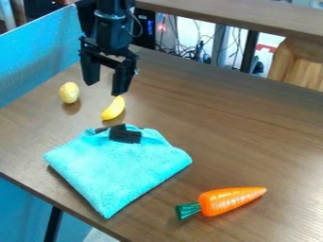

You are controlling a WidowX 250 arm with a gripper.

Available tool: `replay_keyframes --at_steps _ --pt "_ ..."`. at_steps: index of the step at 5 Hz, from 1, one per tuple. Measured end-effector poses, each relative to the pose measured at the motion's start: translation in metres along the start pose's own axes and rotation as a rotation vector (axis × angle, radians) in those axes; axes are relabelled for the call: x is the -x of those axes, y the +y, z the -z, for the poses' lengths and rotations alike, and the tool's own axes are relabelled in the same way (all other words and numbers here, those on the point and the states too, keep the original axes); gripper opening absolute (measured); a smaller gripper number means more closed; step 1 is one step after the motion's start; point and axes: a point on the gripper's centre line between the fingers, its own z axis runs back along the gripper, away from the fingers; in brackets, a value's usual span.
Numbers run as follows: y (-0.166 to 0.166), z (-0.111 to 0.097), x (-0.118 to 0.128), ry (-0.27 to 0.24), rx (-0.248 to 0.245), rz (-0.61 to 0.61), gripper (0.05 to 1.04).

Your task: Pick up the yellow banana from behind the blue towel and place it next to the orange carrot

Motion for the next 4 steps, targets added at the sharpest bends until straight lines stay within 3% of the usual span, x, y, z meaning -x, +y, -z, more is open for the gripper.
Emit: replay_keyframes --at_steps 1,3,4 --pt "-0.003 0.015 0.001 0.045 0.01 0.007 1.001" --pt "-0.002 0.018 -0.014 0.002 0.013 0.018 1.001" --pt "0.001 0.03 -0.022 0.033 0.002 0.006 1.001"
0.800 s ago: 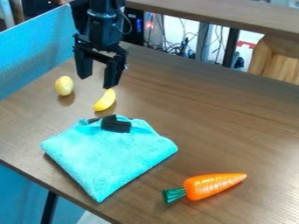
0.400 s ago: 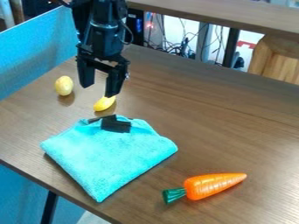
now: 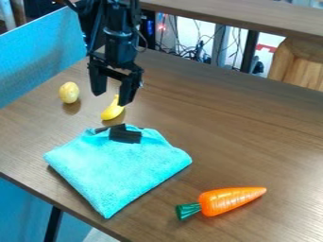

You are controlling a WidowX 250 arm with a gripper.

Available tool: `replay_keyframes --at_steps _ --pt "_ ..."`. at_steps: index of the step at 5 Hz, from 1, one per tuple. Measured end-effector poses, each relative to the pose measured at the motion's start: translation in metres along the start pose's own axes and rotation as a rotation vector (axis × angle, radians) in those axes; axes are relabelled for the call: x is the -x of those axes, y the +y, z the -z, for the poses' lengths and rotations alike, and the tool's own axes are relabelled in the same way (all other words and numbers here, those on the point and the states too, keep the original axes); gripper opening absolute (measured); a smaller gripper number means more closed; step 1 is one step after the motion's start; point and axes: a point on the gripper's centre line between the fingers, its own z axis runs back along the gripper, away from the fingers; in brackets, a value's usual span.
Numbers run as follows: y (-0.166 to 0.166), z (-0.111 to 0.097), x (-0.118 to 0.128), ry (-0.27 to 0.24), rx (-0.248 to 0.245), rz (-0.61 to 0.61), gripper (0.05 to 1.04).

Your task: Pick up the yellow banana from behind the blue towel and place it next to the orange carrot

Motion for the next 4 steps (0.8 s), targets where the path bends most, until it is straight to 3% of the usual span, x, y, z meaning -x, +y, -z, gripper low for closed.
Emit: replay_keyframes --at_steps 2,4 --pt "0.005 0.015 -0.021 0.055 -0.056 -0.033 1.001" --pt "0.002 0.031 -0.031 0.082 -0.073 -0.08 1.001"
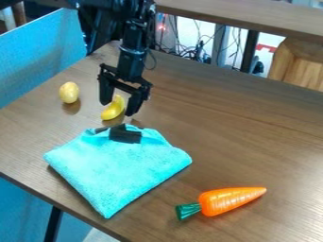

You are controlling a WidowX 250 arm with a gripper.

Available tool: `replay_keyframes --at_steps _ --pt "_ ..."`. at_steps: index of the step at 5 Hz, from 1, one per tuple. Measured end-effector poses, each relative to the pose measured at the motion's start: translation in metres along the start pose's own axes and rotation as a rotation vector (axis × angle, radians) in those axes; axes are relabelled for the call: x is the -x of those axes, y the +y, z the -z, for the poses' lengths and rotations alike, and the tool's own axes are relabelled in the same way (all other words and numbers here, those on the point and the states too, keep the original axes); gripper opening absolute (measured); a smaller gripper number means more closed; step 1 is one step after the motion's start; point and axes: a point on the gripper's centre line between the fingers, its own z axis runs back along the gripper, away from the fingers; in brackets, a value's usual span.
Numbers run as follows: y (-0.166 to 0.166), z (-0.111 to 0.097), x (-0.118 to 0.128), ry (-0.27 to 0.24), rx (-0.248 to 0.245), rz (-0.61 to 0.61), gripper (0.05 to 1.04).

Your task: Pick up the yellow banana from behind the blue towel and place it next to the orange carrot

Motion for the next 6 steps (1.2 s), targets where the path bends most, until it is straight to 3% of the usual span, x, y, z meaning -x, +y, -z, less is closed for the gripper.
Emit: replay_keyframes --at_steps 1,2,3,4,5,6 --pt "0.0 0.001 -0.005 -0.011 0.0 -0.027 0.974" --pt "0.0 0.004 -0.009 -0.004 0.0 -0.051 0.826" --pt "-0.001 0.005 -0.012 -0.02 0.007 -0.065 0.539" --pt "-0.004 0.005 -0.008 -0.021 0.045 -0.065 0.428" --pt "-0.011 -0.018 -0.003 -0.077 0.103 -0.015 0.427" --pt "-0.025 -0.065 0.004 -0.189 0.142 0.039 0.428"
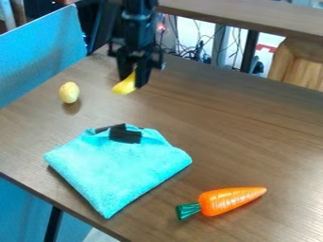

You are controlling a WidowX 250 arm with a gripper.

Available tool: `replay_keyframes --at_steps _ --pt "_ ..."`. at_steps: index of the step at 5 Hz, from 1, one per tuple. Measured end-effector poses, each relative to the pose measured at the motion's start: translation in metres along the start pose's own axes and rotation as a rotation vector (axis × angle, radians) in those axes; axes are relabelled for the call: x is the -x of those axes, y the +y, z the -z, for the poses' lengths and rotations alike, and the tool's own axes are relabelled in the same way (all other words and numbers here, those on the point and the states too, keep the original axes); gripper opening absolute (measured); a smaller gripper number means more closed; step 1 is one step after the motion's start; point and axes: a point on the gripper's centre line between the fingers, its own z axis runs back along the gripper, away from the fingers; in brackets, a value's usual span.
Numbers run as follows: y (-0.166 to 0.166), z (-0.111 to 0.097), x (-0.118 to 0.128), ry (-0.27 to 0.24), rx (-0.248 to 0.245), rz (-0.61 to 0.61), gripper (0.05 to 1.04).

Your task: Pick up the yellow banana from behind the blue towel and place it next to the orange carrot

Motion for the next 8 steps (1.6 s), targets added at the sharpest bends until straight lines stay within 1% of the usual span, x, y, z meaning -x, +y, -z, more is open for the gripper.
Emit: replay_keyframes --at_steps 1,2,3,4,5,6,7,8 --pt "-0.045 -0.01 0.006 -0.019 0.036 0.117 0.428" --pt "-0.087 -0.008 0.015 -0.03 0.07 0.212 0.428" --pt "-0.135 0.0 0.026 -0.024 0.071 0.346 0.428" --pt "-0.181 0.001 0.04 -0.021 0.069 0.464 0.428" --pt "-0.209 0.004 0.052 -0.009 0.066 0.528 0.428" --pt "-0.214 0.03 0.056 0.059 0.048 0.532 0.428" --pt "-0.214 0.05 0.051 0.102 0.044 0.531 0.428" --pt "-0.209 0.064 0.041 0.133 0.042 0.522 0.428"
